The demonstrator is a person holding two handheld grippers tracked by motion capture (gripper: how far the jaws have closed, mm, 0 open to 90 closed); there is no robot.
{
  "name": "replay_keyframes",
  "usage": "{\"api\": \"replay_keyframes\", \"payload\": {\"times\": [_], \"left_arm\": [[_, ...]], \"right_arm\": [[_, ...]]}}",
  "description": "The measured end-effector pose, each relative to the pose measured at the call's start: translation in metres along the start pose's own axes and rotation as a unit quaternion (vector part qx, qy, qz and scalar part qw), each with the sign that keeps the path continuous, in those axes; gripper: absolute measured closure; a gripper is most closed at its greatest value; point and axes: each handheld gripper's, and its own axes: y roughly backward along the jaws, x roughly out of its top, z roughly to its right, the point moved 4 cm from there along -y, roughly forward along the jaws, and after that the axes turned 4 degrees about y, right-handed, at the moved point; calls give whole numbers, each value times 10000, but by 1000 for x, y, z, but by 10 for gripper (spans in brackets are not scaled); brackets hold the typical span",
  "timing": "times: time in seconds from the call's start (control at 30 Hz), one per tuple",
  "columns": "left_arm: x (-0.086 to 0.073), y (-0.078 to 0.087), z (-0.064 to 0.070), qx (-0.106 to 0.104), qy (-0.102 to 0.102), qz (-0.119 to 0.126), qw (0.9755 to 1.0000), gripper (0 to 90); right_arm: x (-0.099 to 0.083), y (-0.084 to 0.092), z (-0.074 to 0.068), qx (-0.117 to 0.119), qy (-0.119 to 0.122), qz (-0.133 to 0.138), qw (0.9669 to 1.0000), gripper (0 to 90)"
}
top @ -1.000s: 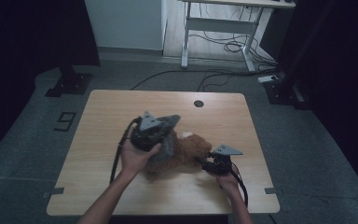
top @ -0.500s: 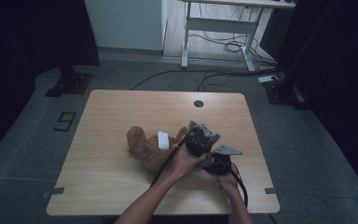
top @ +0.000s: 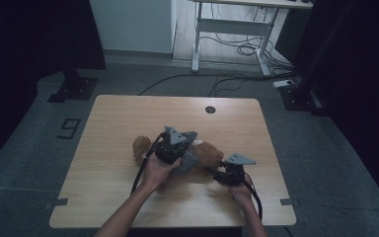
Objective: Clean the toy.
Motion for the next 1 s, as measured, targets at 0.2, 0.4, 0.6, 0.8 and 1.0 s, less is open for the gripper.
{"api": "replay_keyframes", "payload": {"times": [0.2,0.4,0.6,0.8,1.0], "left_arm": [[-1,20,-18,138,212,178,9995,800],[-19,29,-49,468,507,-106,9976,801],[-40,30,-64,441,791,-187,9957,800],[-28,26,-52,384,623,-177,9972,800],[-29,31,-53,560,416,-379,9968,792]], "right_arm": [[-1,0,0,-10,9,-37,10000,531],[-2,0,3,-15,-20,-56,10000,532],[-2,-1,2,-24,-23,-55,10000,533],[-3,-1,3,-47,-78,-68,9999,535],[-5,1,4,-37,-69,-98,9999,536]]}}
